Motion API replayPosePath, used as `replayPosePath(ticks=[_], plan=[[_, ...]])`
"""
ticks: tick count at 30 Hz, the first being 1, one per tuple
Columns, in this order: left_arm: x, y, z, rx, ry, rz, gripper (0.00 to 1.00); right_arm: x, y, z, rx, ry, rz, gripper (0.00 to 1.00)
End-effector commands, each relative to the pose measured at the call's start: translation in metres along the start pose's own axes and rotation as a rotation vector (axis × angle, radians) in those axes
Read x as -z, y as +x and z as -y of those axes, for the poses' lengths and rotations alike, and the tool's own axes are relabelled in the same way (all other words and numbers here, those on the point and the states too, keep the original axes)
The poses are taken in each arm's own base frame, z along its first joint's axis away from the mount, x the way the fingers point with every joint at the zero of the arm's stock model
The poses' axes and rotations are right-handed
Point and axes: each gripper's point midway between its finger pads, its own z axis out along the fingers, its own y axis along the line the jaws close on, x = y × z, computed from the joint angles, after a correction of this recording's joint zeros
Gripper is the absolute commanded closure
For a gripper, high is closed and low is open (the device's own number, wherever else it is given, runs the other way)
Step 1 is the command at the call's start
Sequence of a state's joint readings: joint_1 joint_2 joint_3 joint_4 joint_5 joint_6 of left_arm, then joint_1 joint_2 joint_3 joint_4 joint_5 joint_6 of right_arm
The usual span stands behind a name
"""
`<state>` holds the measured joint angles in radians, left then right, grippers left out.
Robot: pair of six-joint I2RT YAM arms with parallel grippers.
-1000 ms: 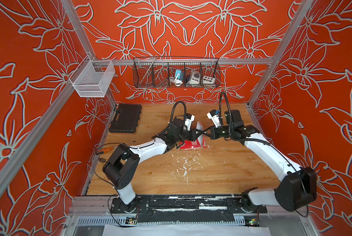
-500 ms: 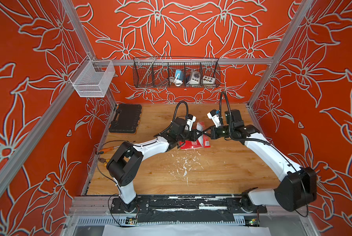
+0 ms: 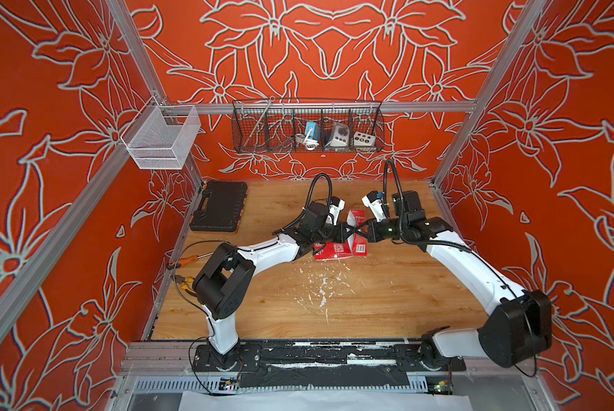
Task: Open the ruler set and take out the ruler
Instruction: Take out the ruler from the ruler set bag.
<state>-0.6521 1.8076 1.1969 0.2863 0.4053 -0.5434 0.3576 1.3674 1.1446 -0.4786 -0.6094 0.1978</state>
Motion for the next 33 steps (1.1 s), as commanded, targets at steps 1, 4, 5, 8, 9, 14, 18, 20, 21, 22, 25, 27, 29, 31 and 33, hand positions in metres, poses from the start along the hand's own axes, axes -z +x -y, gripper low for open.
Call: replayPosePath(ticks=[1, 4, 5, 8, 9, 14, 18, 20, 21, 22, 25, 27, 29, 31, 33], plan=[[0.000, 0.010, -0.006, 0.005, -0.028, -0.028, 1.00, 0.001, 0.005, 0.008, 0.033, 0.048, -0.009, 1.00], [0.006, 0.006, -0.003, 0.000, -0.029, -0.012, 1.00, 0.000, 0.012, 0.022, 0.026, 0.112, -0.022, 1.00], [0.009, 0.005, -0.001, -0.002, -0.028, -0.007, 1.00, 0.000, 0.014, 0.025, 0.024, 0.128, -0.028, 1.00], [0.015, -0.001, 0.006, -0.008, -0.019, 0.010, 1.00, -0.001, 0.017, 0.030, 0.023, 0.154, -0.036, 1.00], [0.018, -0.003, 0.008, -0.009, -0.015, 0.018, 1.00, -0.001, 0.018, 0.032, 0.021, 0.161, -0.038, 1.00], [0.028, -0.012, 0.014, -0.019, -0.016, 0.043, 1.00, -0.001, 0.018, 0.034, 0.021, 0.170, -0.036, 1.00], [0.037, -0.021, 0.018, -0.025, -0.017, 0.066, 1.00, 0.000, 0.017, 0.035, 0.020, 0.175, -0.032, 1.00], [0.042, -0.025, 0.019, -0.029, -0.018, 0.075, 1.00, 0.000, 0.018, 0.036, 0.019, 0.179, -0.034, 1.00], [0.045, -0.027, 0.019, -0.028, -0.019, 0.080, 1.00, 0.000, 0.018, 0.037, 0.019, 0.182, -0.034, 1.00], [0.048, -0.029, 0.019, -0.028, -0.019, 0.086, 1.00, 0.000, 0.018, 0.037, 0.020, 0.184, -0.034, 1.00], [0.061, -0.036, 0.021, -0.029, -0.014, 0.110, 1.00, 0.001, 0.016, 0.039, 0.021, 0.191, -0.029, 1.00], [0.074, -0.043, 0.022, -0.027, -0.003, 0.131, 1.00, 0.003, 0.014, 0.040, 0.020, 0.196, -0.026, 1.00], [0.087, -0.048, 0.024, -0.026, 0.009, 0.149, 1.00, 0.004, 0.014, 0.041, 0.018, 0.198, -0.024, 1.00], [0.100, -0.052, 0.024, -0.024, 0.019, 0.165, 1.00, 0.006, 0.013, 0.042, 0.017, 0.202, -0.020, 1.00], [0.113, -0.051, 0.023, -0.015, 0.032, 0.169, 1.00, 0.008, 0.012, 0.043, 0.017, 0.203, -0.016, 1.00]])
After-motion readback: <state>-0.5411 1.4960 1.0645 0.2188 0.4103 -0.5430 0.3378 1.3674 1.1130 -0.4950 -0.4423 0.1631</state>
